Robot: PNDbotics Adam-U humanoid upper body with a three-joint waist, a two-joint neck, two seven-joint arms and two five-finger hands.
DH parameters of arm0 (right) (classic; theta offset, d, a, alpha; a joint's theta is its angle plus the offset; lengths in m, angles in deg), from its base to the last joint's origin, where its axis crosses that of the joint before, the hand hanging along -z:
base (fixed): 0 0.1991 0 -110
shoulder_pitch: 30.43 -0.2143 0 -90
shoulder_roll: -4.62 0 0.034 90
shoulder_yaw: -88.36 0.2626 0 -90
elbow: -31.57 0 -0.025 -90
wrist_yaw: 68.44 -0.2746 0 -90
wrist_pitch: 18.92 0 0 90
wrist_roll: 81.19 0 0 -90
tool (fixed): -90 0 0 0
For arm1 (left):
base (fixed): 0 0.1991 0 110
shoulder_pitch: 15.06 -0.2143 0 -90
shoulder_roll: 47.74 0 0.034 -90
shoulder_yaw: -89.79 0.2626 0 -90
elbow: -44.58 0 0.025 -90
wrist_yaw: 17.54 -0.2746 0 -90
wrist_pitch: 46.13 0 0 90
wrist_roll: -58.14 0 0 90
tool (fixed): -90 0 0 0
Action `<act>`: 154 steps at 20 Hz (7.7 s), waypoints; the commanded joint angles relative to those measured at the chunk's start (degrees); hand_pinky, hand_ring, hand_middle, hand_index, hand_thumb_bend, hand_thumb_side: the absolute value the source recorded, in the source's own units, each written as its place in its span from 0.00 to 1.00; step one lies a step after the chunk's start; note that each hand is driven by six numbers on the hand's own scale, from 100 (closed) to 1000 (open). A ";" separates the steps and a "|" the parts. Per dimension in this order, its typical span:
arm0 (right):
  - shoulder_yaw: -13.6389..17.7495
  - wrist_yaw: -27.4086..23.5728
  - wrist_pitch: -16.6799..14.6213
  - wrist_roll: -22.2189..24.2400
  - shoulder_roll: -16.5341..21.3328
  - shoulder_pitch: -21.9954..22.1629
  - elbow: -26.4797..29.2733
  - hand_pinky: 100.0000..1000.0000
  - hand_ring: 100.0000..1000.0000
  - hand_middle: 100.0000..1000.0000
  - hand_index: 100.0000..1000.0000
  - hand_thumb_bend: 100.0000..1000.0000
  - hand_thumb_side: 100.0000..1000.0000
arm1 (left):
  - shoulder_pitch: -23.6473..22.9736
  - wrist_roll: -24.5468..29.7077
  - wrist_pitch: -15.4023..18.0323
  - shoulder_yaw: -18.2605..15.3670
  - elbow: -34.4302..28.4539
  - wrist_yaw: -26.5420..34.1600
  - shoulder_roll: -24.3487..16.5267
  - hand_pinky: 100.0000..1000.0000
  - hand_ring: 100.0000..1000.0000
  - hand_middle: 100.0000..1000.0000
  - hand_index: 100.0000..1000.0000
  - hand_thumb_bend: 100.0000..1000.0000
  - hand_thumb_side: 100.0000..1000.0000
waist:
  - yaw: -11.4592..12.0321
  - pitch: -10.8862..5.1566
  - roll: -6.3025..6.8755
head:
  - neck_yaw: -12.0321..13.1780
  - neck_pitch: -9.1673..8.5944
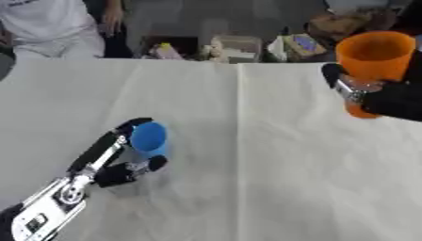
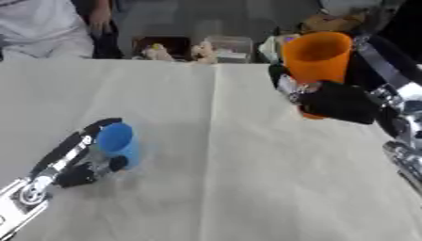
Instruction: Pour the contents of one cup into another cup.
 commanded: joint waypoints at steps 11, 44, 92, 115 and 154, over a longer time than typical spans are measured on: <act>0.41 -0.69 -0.05 -0.63 0.63 -0.97 0.98 0.43 0.43 0.44 0.54 0.00 0.22 | 1.11 0.39 -1.22 -0.42 1.96 -0.72 -0.45 0.90 0.92 0.92 1.00 0.72 0.90 | -0.19 -0.76 -0.24 | 0.34 -1.15; 0.33 -1.67 0.14 -0.63 0.89 -0.38 0.98 0.43 0.43 0.44 0.54 0.00 0.20 | 3.53 -7.11 -14.88 -0.55 -1.14 -8.09 -1.42 0.96 0.93 0.90 1.00 0.67 0.91 | 0.07 -1.93 0.54 | 0.03 -1.32; 0.46 -2.32 0.44 -2.28 0.67 -0.72 0.98 0.43 0.43 0.43 0.54 0.00 0.19 | 5.41 -3.57 -15.15 0.18 2.54 -4.56 1.84 0.43 0.63 0.72 0.90 0.44 0.80 | -0.19 -1.38 0.26 | 0.07 -1.83; 0.60 -2.51 0.49 -2.86 0.55 -0.91 0.98 0.42 0.43 0.43 0.53 0.00 0.18 | 5.35 -6.84 -12.39 0.02 5.57 3.32 3.75 0.30 0.56 0.68 0.88 0.10 0.56 | -0.45 -1.27 0.06 | 0.06 -2.28; 0.51 -2.85 0.82 -3.01 0.86 -0.70 0.98 0.42 0.43 0.43 0.53 0.00 0.18 | 5.42 -11.59 -13.25 -1.46 -2.54 6.44 1.18 0.19 0.52 0.60 0.80 0.00 0.29 | 0.08 -2.67 0.77 | -0.16 -1.36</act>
